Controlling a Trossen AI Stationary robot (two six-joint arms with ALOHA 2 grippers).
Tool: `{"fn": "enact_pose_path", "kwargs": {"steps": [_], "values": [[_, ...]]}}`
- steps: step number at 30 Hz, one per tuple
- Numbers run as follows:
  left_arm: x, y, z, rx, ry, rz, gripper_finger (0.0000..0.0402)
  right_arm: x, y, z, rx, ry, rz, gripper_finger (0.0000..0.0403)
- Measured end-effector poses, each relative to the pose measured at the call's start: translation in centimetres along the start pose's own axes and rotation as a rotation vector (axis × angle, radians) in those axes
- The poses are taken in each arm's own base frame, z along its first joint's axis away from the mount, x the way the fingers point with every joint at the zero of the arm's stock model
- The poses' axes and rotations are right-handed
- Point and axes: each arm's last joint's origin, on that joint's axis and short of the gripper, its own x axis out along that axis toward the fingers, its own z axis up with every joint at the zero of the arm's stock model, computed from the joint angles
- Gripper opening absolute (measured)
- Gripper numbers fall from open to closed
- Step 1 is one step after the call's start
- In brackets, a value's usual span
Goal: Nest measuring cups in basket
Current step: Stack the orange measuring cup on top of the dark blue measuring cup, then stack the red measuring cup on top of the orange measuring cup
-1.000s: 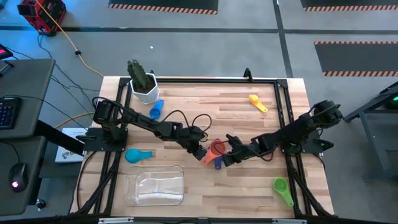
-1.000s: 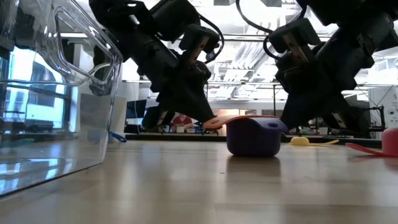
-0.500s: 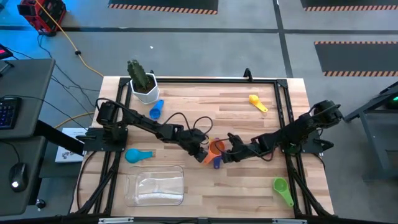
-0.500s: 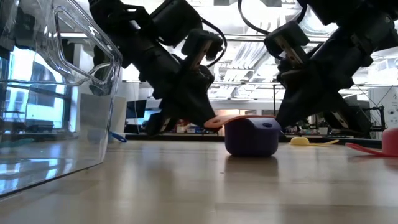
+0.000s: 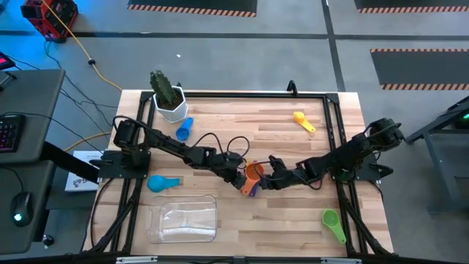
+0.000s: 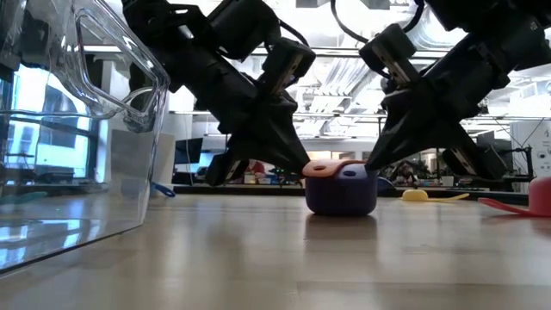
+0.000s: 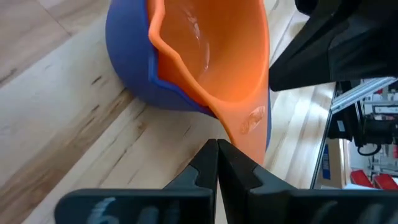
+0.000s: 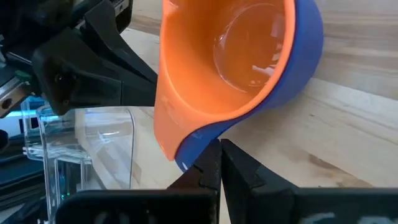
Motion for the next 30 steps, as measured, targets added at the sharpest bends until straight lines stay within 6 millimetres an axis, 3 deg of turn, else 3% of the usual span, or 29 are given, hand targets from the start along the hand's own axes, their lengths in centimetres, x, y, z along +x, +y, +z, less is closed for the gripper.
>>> {"fn": "enact_pose_path", "kwargs": {"steps": [8,19,23,30], "values": [[0.0,-0.2,0.1,0.004,-0.007,-0.020,0.0000,1.0,0.4,-0.3,-0.012,0.013,-0.008,0.0000],[-0.4,0.0,0.3,0.086,0.084,-0.050,0.0000,0.5,1.2,-0.4,-0.100,0.053,-0.043,0.0000],[-1.4,0.4,0.8,0.120,0.129,-0.027,0.0000,-1.0,0.9,-0.2,-0.150,0.078,-0.114,0.0000],[-6.5,0.4,2.8,0.222,0.035,0.051,0.0000,-6.1,0.3,0.0,-0.230,0.061,-0.240,0.0000]]}}
